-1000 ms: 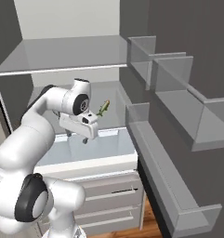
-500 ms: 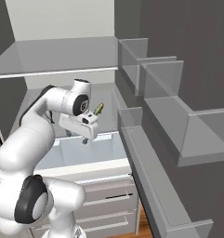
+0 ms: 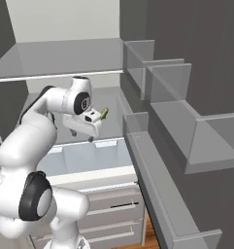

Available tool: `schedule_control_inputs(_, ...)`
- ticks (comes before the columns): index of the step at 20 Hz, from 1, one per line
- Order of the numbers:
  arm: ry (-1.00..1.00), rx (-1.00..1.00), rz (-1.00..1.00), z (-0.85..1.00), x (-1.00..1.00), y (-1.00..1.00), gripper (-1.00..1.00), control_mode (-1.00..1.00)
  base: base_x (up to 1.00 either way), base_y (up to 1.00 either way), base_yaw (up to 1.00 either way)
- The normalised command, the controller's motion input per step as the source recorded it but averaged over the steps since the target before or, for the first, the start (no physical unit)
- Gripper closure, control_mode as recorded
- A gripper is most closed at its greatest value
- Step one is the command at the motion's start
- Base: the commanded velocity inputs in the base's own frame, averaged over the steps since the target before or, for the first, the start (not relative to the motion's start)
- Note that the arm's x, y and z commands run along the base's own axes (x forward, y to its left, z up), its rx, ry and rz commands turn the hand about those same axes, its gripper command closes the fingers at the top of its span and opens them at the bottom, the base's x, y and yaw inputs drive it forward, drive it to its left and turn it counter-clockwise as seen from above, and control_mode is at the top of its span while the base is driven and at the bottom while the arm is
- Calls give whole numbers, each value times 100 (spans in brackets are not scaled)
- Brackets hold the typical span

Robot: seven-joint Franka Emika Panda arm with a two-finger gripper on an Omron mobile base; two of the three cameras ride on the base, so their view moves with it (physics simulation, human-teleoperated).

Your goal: Gather the potato and corn from the fridge and place them on a tray on the dining counter. Then gather the fishs from the fridge and place them on the other tray.

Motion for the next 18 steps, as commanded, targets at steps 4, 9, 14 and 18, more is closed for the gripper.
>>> schedule_control_inputs(4,-41,-18,0,18,-3,0,-100,-100,0,0,0)
schedule_control_inputs(9,-37,0,-2,2,0,0,-100,-100,0,0,0)
schedule_control_inputs(14,-9,0,-7,28,18,0,-100,-100,0,0,0)
schedule_control_inputs(18,19,-1,0,21,53,0,-100,-100,0,0,0)
